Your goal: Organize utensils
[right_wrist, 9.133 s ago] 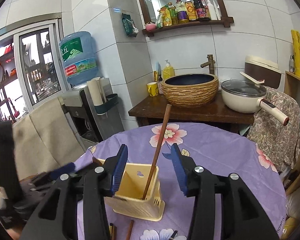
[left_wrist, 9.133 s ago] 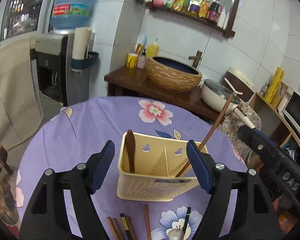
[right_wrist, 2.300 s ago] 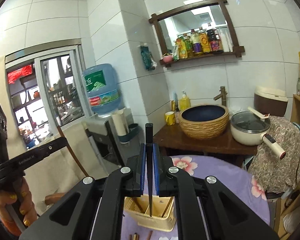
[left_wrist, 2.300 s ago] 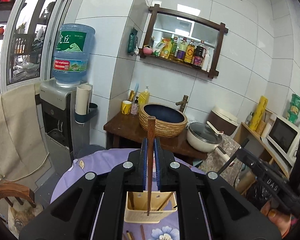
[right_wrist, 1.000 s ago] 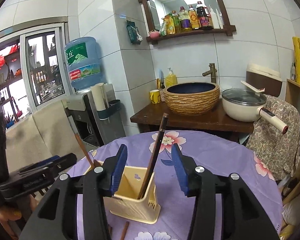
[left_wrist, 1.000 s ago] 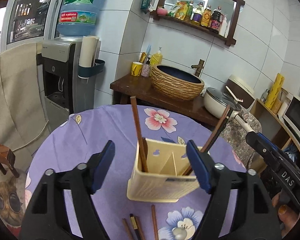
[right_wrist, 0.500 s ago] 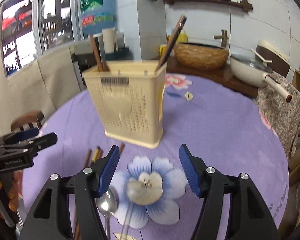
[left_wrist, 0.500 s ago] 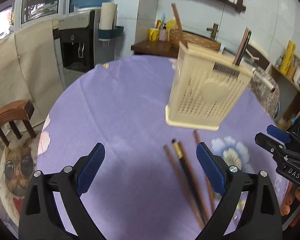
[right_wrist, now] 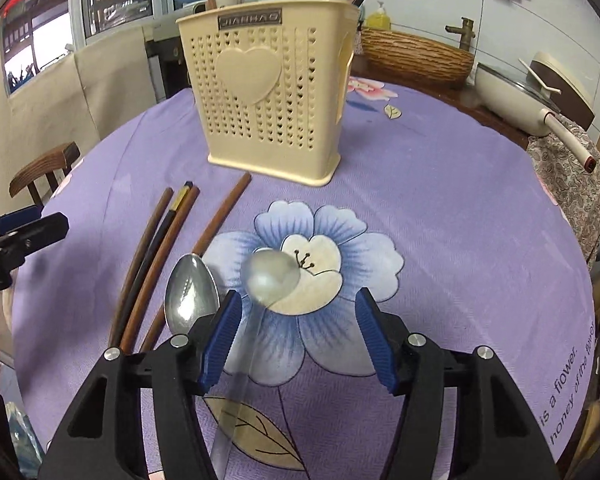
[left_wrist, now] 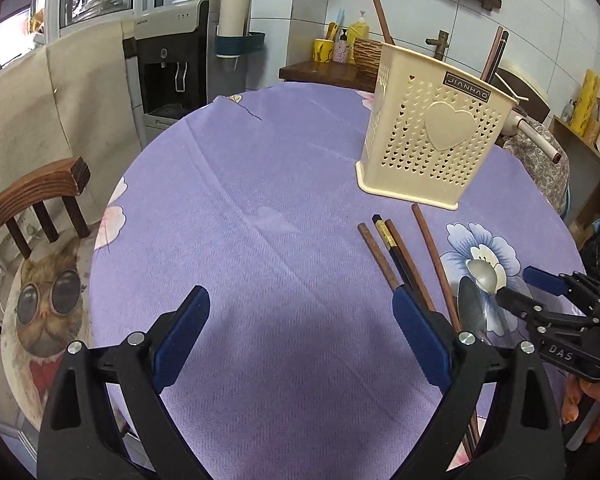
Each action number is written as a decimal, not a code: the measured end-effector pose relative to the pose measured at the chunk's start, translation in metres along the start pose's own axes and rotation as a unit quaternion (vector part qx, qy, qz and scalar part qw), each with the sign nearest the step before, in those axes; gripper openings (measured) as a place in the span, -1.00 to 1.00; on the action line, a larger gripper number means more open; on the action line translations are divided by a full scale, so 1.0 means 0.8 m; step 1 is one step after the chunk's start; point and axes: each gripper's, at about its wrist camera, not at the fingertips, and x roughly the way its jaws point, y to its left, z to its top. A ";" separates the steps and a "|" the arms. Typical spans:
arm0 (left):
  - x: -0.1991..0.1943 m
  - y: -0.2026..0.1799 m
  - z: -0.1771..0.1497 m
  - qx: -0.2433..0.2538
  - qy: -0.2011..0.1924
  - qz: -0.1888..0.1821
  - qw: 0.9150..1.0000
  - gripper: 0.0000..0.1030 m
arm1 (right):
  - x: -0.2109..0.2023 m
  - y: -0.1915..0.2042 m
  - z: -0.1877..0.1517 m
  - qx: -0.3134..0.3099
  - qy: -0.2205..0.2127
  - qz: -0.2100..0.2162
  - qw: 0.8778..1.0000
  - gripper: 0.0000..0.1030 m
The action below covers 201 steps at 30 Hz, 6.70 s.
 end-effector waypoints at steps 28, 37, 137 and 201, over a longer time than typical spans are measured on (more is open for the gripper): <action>0.060 -0.060 0.025 0.037 0.047 -0.013 0.998 0.35 | 0.030 -0.005 0.017 0.013 0.016 0.015 1.000 -0.30; 0.089 -0.071 0.029 0.044 0.068 0.011 0.997 0.10 | 0.029 -0.007 0.015 0.014 0.013 0.015 1.000 -0.30; 0.095 0.037 0.040 -0.049 0.062 0.097 0.992 -0.66 | -0.108 -0.031 0.036 0.042 -0.143 0.034 0.988 -0.31; -0.148 -0.029 0.154 -0.008 -0.129 -0.106 0.986 -0.87 | -0.160 -0.022 0.078 0.018 -0.190 0.048 0.980 -0.31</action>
